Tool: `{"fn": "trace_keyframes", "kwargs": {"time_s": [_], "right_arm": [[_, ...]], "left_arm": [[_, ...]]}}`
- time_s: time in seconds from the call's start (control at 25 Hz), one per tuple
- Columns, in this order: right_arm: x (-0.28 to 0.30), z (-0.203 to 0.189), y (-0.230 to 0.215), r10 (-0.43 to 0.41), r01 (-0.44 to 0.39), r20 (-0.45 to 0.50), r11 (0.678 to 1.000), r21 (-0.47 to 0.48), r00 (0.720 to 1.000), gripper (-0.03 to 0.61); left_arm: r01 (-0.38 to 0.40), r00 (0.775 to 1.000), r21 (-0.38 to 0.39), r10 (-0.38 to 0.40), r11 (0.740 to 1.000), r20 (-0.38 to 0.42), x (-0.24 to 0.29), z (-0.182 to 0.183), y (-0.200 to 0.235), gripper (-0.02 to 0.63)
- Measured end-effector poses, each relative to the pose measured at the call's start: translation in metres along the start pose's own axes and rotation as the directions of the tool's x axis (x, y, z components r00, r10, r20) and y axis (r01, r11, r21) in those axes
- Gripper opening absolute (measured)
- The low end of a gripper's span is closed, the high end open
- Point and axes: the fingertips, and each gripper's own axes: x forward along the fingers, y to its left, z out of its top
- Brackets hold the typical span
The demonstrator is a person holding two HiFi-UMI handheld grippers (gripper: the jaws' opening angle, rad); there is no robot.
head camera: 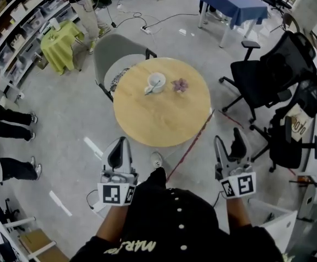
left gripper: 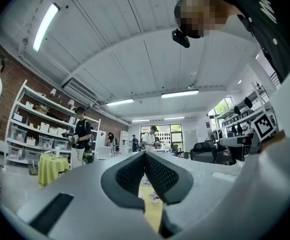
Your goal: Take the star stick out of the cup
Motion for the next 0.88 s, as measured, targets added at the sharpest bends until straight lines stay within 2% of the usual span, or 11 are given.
{"fn": "trace_keyframes", "kwargs": {"time_s": [0.2,0.48,0.68,0.88], "right_arm": [[0.082,-0.005,-0.009,-0.001,0.0,0.005,1.0,0.004,1.0,0.265],[0.158,-0.012,-0.009,0.006,-0.006,-0.001,1.0,0.002,1.0,0.267],[0.182,-0.026,-0.023,0.007,-0.006,-0.043,1.0,0.011,0.999,0.265],[0.21,-0.037,-0.039,0.051,-0.052,-0.06,0.999,-0.008,0.997,0.265]], "left_arm": [[0.007,1.0,0.013,-0.007,1.0,0.015,0.067,0.002,0.046,0.003],[0.015,1.0,0.003,-0.015,1.0,-0.003,0.118,-0.005,0.094,0.003],[0.003,0.999,-0.015,-0.004,1.0,-0.035,0.146,-0.019,0.106,0.003],[-0.023,0.999,-0.017,0.022,1.0,-0.043,0.171,-0.03,0.103,0.003]]}}
